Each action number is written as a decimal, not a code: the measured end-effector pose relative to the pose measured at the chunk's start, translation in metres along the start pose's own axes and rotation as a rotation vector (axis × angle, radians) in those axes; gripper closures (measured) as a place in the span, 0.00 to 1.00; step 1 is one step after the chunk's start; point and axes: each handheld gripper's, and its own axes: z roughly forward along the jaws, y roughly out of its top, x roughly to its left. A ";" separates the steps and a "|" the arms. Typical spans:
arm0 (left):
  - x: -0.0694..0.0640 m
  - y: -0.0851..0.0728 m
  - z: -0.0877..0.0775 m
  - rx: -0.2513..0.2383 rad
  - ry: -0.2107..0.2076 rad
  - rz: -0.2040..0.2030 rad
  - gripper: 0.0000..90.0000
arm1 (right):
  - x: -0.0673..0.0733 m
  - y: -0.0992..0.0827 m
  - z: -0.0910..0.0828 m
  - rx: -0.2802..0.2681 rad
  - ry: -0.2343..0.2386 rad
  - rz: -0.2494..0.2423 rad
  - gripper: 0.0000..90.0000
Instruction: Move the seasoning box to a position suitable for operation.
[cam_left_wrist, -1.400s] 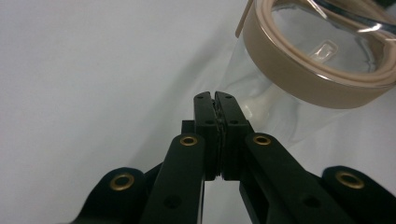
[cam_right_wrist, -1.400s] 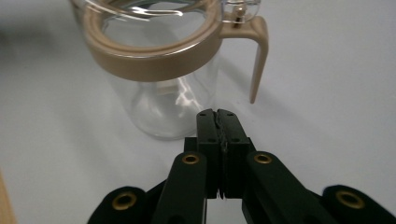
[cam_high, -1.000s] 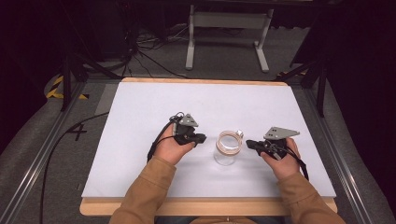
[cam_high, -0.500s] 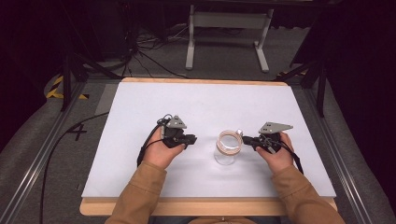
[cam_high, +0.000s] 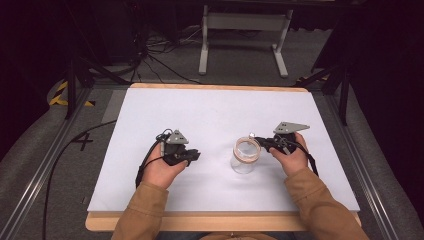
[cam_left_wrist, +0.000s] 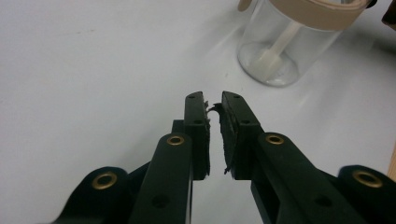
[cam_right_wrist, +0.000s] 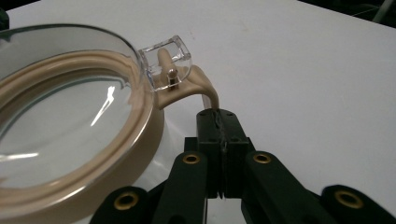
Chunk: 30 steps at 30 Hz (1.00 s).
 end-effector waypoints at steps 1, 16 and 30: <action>0.000 -0.002 -0.002 -0.002 0.007 -0.002 0.90 | -0.001 0.001 0.002 0.000 0.005 -0.002 1.00; -0.011 0.010 0.030 -0.038 -0.035 0.039 0.95 | -0.008 -0.002 -0.016 -0.028 -0.009 0.037 1.00; -0.017 0.036 0.104 -0.043 -0.110 0.069 0.96 | 0.005 -0.031 -0.050 0.008 -0.048 0.054 1.00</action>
